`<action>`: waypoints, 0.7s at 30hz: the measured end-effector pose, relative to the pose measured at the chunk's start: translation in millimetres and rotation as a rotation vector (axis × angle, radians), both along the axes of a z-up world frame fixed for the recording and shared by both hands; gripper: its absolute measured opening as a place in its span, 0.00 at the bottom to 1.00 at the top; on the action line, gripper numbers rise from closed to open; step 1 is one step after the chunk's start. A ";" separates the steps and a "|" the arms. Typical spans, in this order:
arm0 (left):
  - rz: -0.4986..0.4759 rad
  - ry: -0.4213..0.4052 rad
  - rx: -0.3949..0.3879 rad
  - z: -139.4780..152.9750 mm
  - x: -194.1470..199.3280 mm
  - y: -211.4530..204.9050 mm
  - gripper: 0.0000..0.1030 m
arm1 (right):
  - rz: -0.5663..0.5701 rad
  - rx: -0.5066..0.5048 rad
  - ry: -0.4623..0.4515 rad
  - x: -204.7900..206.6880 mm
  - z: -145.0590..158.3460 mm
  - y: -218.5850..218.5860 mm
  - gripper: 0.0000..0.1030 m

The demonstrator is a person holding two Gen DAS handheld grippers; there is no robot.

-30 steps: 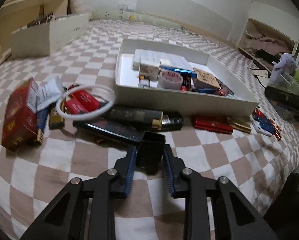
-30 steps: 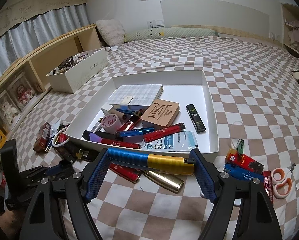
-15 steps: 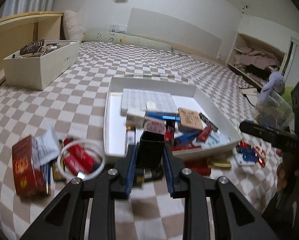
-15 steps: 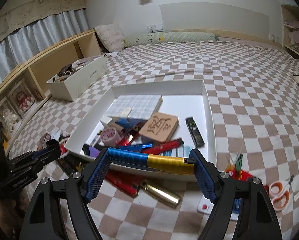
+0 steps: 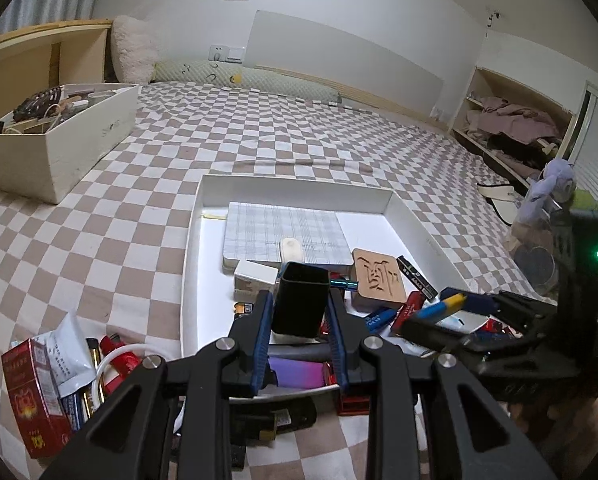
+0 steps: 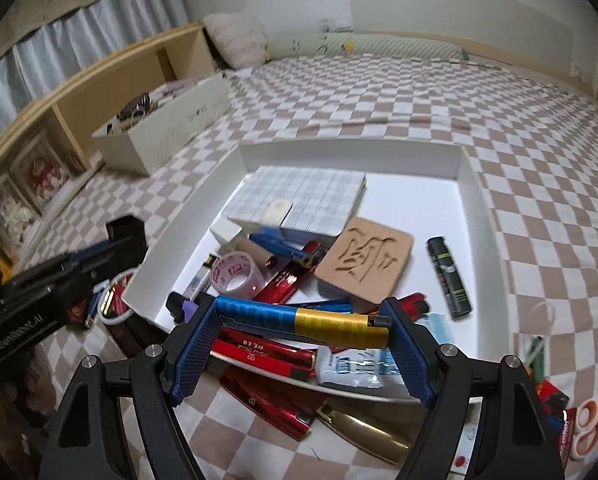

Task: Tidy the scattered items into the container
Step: 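Lower blue-and-yellow lighter into tray with right while left lowers black lighter and opens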

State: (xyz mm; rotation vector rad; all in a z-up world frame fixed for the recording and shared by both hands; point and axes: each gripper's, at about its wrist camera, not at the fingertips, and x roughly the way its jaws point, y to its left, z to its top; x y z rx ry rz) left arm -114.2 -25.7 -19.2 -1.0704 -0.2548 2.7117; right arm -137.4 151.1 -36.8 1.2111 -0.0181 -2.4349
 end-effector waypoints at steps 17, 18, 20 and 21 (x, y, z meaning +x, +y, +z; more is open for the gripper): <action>0.052 -0.101 -0.081 -30.1 -26.3 2.3 0.28 | -0.068 -0.026 0.015 3.1 1.1 21.6 1.00; 0.073 -0.103 -0.098 -31.1 -26.3 1.4 0.39 | -0.066 -0.027 0.017 3.9 1.9 21.8 1.00; 0.110 -0.085 -0.116 -30.6 -22.4 -1.0 0.65 | -0.066 -0.032 0.019 5.6 3.0 22.6 1.00; 0.113 -0.073 -0.109 -30.1 -19.6 -2.3 0.68 | -0.066 -0.036 0.020 6.6 3.5 23.0 1.00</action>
